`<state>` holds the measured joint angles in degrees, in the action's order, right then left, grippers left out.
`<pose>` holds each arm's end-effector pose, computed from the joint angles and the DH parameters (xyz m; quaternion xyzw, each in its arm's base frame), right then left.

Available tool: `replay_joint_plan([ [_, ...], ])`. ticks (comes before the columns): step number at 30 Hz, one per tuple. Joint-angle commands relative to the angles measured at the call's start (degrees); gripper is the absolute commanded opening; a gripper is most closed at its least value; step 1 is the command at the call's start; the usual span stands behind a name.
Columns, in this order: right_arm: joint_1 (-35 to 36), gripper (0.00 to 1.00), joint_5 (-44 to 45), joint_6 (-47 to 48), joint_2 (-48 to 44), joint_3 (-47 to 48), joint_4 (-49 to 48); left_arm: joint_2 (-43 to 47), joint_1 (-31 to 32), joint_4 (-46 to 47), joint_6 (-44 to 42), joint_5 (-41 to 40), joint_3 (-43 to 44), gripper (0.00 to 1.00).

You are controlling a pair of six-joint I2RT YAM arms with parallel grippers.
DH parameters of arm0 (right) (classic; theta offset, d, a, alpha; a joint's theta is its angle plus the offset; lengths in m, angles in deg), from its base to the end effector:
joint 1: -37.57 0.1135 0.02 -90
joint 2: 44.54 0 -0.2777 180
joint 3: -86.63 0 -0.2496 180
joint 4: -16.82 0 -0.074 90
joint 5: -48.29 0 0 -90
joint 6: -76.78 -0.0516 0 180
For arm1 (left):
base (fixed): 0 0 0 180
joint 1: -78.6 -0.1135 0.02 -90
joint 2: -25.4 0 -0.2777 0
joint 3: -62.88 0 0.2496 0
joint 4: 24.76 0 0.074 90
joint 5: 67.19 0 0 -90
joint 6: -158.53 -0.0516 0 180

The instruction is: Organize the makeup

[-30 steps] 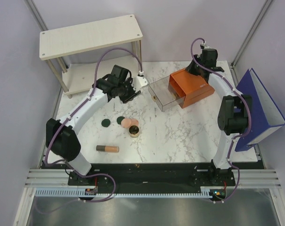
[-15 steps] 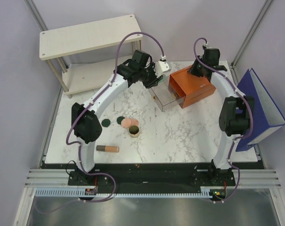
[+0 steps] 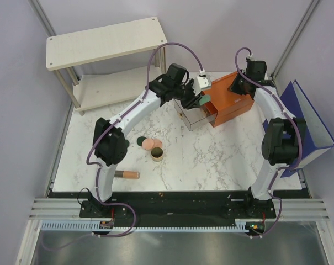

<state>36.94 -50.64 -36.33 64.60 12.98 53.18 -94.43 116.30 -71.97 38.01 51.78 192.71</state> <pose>0.4573 0.0030 0.2848 0.1525 0.8880 0.1524 0.4061 0.3794 -0.3248 0.3257 0.5784 0.6557 -0.2506 0.4156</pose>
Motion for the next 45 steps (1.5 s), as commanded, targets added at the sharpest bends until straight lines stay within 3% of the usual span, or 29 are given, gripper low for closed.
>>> replay_joint_plan([
  [1, -1.05, 0.0, 4.0, 2.46, 0.02, -3.67, 7.42, -0.76, 0.1, 4.73, 2.84, 4.25, 1.42, 0.02],
  [6, -1.31, 0.0, 4.53, 2.99, -0.16, -4.46, 7.86, -1.63, 0.28, 4.74, 2.66, 3.55, 0.01, 0.13],
  [13, -1.66, 0.0, 4.36, 3.25, 0.02, -5.08, 8.04, -2.95, 0.36, 4.73, 2.31, 2.84, -1.3, 0.39],
  [21, -2.19, 0.0, 3.66, 3.43, 0.28, -5.26, 8.3, -4.01, 0.36, 4.73, 1.26, 1.88, -2.63, 0.54],
  [26, -2.28, 0.0, 3.13, 3.34, 0.54, -5.34, 8.39, -4.53, 0.45, 4.73, 1.87, 2.06, -1.4, 0.74],
  [33, -2.45, 0.0, 2.51, 3.43, 1.07, -5.69, 8.39, 0.11, 0.8, 3.6, -0.58, -4.79, 1.69, 0.76],
  [35, -2.37, 0.0, 2.51, 3.43, 1.16, -5.7, 8.39, 5.46, 0.8, 3.42, -5.67, -8.73, -1.55, 0.77],
  [40, -2.54, 0.0, 2.69, 3.6, 1.77, -4.47, 8.92, 17.86, 0.54, -0.79, -20.86, -14.2, -20.79, 0.86],
  [45, -2.54, 0.0, 2.25, 3.51, 2.13, -4.73, 8.92, 28.75, -1.39, -8.44, -23.97, -18.51, -37.39, 0.86],
])
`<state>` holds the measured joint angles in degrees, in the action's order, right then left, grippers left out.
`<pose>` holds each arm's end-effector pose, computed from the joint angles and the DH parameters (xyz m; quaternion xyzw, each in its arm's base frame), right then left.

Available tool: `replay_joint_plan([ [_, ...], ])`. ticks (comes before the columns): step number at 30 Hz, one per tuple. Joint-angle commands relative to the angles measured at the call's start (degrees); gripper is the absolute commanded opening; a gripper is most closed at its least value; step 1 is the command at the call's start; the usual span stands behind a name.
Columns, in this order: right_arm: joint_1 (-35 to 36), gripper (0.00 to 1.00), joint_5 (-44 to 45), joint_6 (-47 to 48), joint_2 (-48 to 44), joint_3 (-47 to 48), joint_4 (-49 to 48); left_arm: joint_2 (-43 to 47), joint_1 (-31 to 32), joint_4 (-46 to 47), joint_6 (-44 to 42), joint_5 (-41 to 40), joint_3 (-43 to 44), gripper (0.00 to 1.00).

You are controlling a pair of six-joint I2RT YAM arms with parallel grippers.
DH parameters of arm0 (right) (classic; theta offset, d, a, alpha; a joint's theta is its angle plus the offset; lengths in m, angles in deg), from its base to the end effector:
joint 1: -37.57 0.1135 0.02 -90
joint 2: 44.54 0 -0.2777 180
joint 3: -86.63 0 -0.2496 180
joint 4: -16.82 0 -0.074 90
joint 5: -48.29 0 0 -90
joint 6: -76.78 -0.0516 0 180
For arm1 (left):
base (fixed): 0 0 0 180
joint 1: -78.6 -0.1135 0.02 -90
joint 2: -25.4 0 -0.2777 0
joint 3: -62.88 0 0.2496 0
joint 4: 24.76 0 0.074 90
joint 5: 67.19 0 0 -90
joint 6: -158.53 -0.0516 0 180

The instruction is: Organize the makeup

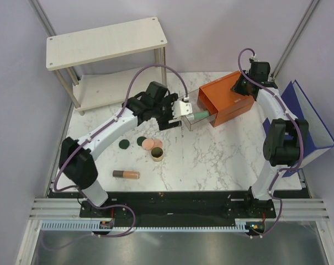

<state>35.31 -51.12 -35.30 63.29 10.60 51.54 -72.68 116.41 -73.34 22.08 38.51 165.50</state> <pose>0.4517 -0.0094 0.2832 0.1545 0.8853 0.1472 0.4132 0.3049 -0.2543 0.3222 0.6513 0.6406 -0.0963 0.3951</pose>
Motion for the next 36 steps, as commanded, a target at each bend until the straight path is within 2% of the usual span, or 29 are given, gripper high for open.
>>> replay_joint_plan([
  [1, -0.9, 0.0, 2.64, 2.4, 3.35, -2.52, 10.47, 8.33, -1.76, -9.07, -7.86, -5.59, -12.22, 0.86],
  [8, -0.9, 0.0, 2.55, 2.66, 3.79, -4.02, 10.47, 17.92, -2.21, -16.73, -7.86, -7.09, -27.25, 0.86],
  [14, -0.9, 0.0, 2.47, 2.84, 4.67, -3.32, 10.65, 21.44, -2.64, -22.09, -9.0, -9.02, -34.2, 0.87],
  [23, -0.81, 0.0, 2.38, 2.4, 5.72, -3.58, 10.56, 19.95, -2.82, -25.26, -3.56, -8.24, -37.98, 0.87],
  [31, -0.81, 0.0, 2.73, 2.22, 5.9, -3.93, 10.56, 18.11, -2.73, -22.46, -1.01, -8.67, -43.35, 0.86],
  [36, -0.81, 0.0, 2.73, 2.05, 5.72, -3.93, 10.38, 14.94, -2.82, -18.86, -0.22, -8.15, -45.11, 0.79],
])
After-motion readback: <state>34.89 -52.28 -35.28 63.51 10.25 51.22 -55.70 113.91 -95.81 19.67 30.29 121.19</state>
